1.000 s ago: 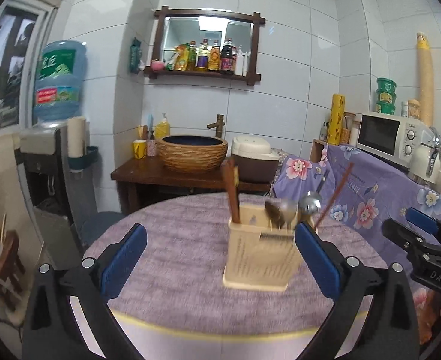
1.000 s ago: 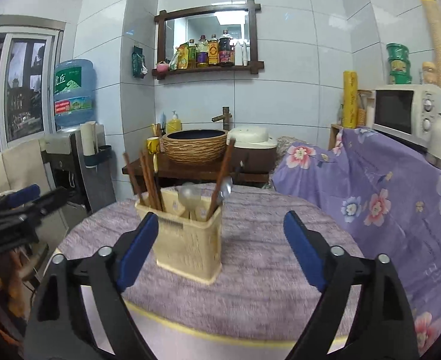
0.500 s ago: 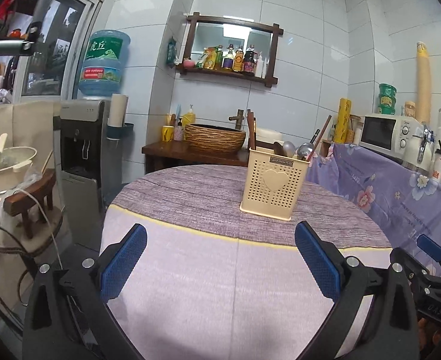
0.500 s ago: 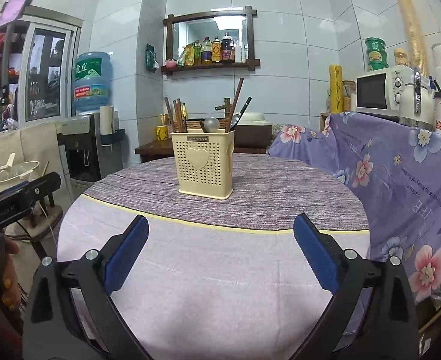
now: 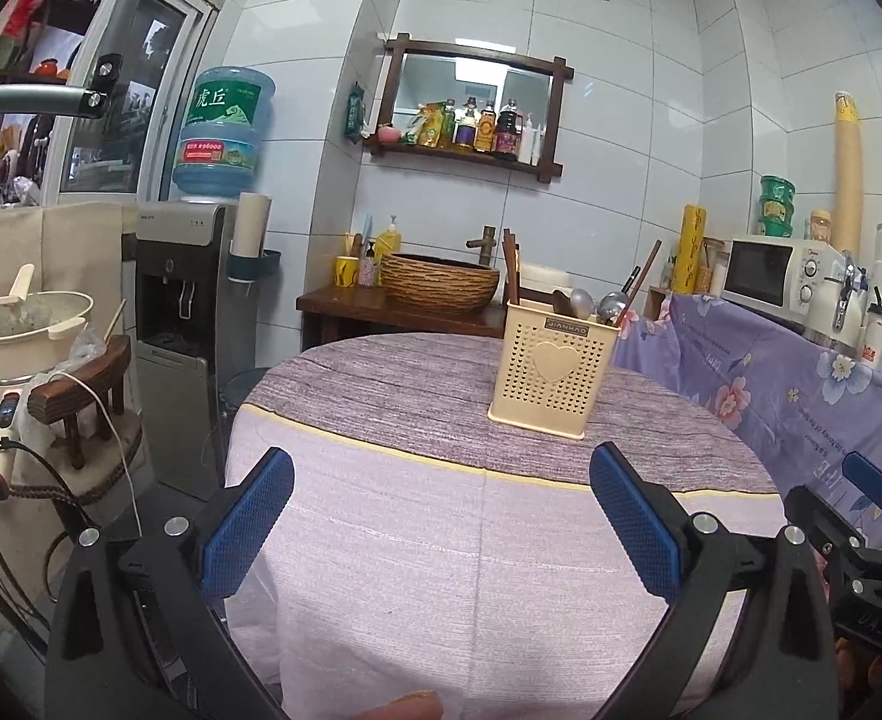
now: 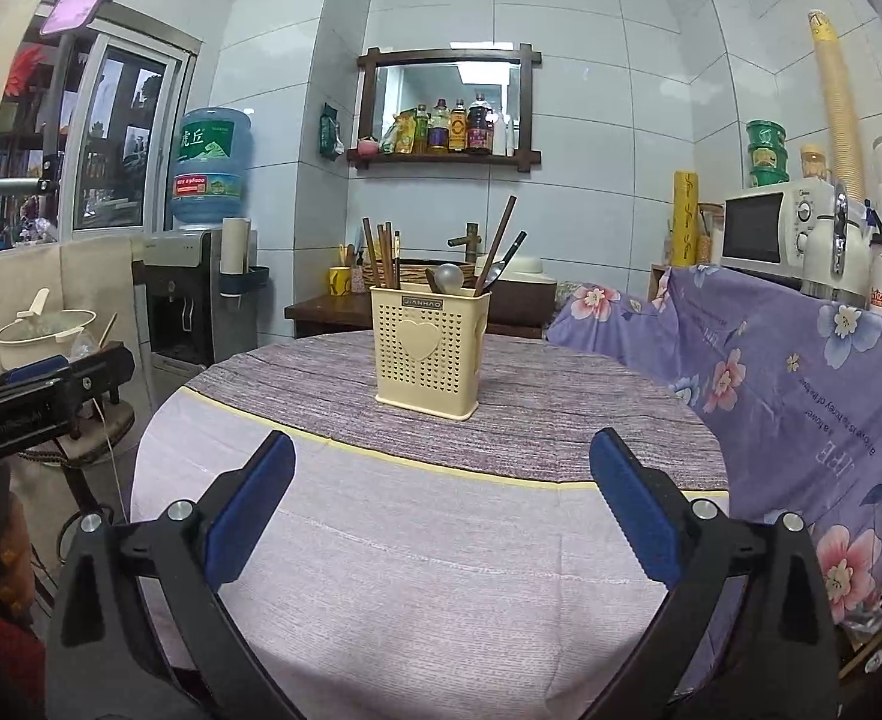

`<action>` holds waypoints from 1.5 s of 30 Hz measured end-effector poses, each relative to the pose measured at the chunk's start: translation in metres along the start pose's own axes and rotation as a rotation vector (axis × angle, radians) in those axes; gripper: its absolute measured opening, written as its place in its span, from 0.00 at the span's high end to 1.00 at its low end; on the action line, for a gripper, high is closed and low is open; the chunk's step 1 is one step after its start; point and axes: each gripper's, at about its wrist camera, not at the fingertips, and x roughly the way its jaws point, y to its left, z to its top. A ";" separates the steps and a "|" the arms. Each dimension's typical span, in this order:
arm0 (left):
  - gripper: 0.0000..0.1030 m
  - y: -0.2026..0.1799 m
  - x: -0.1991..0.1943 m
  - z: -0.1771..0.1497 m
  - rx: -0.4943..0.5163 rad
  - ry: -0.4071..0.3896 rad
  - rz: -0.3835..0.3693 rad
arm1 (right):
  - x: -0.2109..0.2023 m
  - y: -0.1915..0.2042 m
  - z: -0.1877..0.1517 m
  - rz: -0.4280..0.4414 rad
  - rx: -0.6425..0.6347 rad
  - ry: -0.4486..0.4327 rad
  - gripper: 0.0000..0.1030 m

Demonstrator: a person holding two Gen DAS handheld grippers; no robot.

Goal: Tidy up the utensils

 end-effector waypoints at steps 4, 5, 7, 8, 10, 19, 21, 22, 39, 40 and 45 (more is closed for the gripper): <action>0.05 -0.004 0.000 0.000 0.024 0.003 0.004 | 0.000 0.000 0.001 0.003 0.002 0.001 0.06; 0.05 -0.004 0.000 0.000 0.027 0.002 0.005 | 0.000 0.000 0.001 0.003 0.003 0.001 0.06; 0.05 -0.005 0.000 0.000 0.032 0.002 0.004 | 0.000 0.000 0.001 0.003 0.004 0.001 0.06; 0.05 -0.005 0.000 0.000 0.033 0.002 0.003 | 0.000 0.000 0.001 0.004 0.004 0.001 0.06; 0.05 -0.006 0.000 0.000 0.037 0.003 0.007 | 0.000 0.000 0.000 0.003 0.004 0.001 0.06; 0.05 -0.010 0.002 -0.001 0.055 0.015 0.002 | 0.003 0.000 0.002 0.004 0.020 0.012 0.06; 0.05 -0.011 0.003 -0.001 0.057 0.015 0.002 | 0.004 -0.002 0.002 0.005 0.025 0.014 0.06; 0.05 -0.012 0.003 -0.001 0.059 0.016 0.001 | 0.004 -0.003 0.002 0.004 0.027 0.014 0.06; 0.05 -0.015 0.003 -0.003 0.081 0.026 0.003 | 0.005 -0.003 0.001 0.004 0.035 0.020 0.06; 0.05 -0.015 0.003 -0.002 0.081 0.028 0.002 | 0.005 -0.003 0.001 0.004 0.035 0.020 0.06; 0.05 -0.016 0.005 -0.002 0.080 0.034 0.002 | 0.005 -0.004 0.000 0.001 0.037 0.021 0.06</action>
